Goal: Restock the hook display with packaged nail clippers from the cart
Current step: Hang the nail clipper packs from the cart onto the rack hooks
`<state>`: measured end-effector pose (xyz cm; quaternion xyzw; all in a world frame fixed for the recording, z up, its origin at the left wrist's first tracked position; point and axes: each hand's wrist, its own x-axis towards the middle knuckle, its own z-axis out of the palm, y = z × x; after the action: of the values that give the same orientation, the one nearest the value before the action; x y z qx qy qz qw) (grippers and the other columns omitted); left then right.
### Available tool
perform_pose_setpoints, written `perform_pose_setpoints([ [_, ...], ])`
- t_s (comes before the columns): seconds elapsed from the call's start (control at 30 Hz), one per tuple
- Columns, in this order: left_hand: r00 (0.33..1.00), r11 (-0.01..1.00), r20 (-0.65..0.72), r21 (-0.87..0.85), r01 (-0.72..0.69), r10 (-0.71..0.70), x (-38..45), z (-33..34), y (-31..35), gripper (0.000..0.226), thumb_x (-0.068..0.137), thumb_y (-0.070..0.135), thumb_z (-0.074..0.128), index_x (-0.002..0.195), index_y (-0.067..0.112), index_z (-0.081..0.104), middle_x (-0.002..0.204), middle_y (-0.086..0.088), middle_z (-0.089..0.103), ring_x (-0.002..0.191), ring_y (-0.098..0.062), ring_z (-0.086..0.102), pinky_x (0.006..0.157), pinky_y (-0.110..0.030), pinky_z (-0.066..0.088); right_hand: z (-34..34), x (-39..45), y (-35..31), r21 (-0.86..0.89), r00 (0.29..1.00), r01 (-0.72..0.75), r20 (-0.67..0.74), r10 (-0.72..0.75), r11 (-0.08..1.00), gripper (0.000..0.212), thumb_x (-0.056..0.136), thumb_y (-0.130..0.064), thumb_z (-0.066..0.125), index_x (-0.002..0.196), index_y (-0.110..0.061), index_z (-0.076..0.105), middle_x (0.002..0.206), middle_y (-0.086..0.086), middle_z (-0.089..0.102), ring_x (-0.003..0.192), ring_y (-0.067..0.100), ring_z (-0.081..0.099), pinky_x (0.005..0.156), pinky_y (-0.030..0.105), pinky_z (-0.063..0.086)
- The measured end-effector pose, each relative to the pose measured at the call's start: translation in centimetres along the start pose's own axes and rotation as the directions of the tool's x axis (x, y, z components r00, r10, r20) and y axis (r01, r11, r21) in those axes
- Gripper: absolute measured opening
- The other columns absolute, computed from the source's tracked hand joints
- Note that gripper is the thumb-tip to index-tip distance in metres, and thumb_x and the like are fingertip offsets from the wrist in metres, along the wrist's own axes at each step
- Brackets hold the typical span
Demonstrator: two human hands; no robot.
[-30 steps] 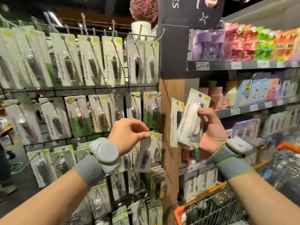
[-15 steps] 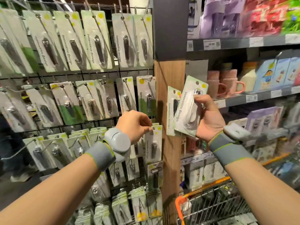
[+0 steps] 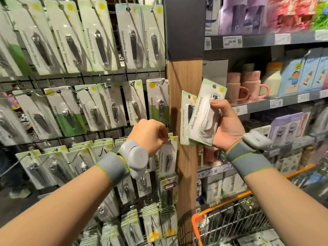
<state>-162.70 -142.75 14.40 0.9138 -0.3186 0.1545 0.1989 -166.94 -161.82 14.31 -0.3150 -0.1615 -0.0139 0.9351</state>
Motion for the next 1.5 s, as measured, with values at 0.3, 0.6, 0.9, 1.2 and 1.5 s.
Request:
perform_pose_setpoints([
  [0.3,0.992,0.983,0.01,0.136,0.122,-0.124,1.7,1.1,-1.2,0.016,0.081,0.014,0.061,0.087,0.026,0.069,0.095,-0.006,0.069,0.092,-0.03,0.063,0.083,-0.038,0.052,-0.2,0.8,0.5,0.002,0.999,-0.037,-0.012,0.037,0.999,0.066,0.038,-0.011,0.088,0.098,-0.016,0.058,0.108,0.009,0.061,0.099,0.027,0.061,0.1,0.053,0.04],
  [0.6,0.988,0.98,0.032,0.138,0.143,-0.148,1.9,0.8,-1.2,0.015,0.082,0.015,0.061,0.088,0.026,0.07,0.097,-0.007,0.069,0.092,-0.03,0.063,0.082,-0.037,0.052,0.3,0.4,0.3,0.013,0.998,-0.068,0.006,0.068,0.998,0.061,0.038,-0.01,0.087,0.096,-0.01,0.067,0.098,0.01,0.068,0.091,0.027,0.066,0.09,0.049,0.05],
  [0.9,0.978,0.652,0.02,-0.743,0.153,-0.206,0.7,-5.7,3.3,0.035,0.096,0.021,0.051,0.085,-0.009,0.063,0.065,-0.011,0.056,0.055,-0.02,0.053,0.054,-0.026,0.048,2.6,-0.3,0.2,0.001,0.995,-0.089,0.042,0.089,0.996,0.068,0.039,-0.009,0.087,0.103,-0.008,0.067,0.104,0.012,0.068,0.097,0.029,0.064,0.099,0.053,0.042],
  [1.2,0.947,0.628,-0.093,-0.767,0.13,-0.309,-0.4,-6.9,3.9,0.018,0.083,0.015,0.07,0.068,0.007,0.064,0.058,-0.001,0.057,0.05,-0.008,0.047,0.045,-0.016,0.041,6.2,-2.0,1.1,-0.063,0.984,-0.139,0.106,0.145,0.988,0.022,0.05,-0.007,0.072,0.072,-0.005,0.075,0.079,0.009,0.073,0.075,0.022,0.071,0.073,0.037,0.058],
  [1.5,0.926,0.669,-0.148,-0.731,0.133,-0.346,-3.0,-9.6,0.6,0.018,0.084,0.011,0.068,0.069,0.005,0.063,0.055,-0.002,0.054,0.039,-0.003,0.042,0.04,-0.013,0.034,7.6,-2.1,1.2,-0.087,0.981,-0.164,0.091,0.172,0.983,0.056,0.038,-0.01,0.088,0.093,-0.007,0.073,0.125,0.015,0.062,0.118,0.037,0.056,0.094,0.059,0.044],
])
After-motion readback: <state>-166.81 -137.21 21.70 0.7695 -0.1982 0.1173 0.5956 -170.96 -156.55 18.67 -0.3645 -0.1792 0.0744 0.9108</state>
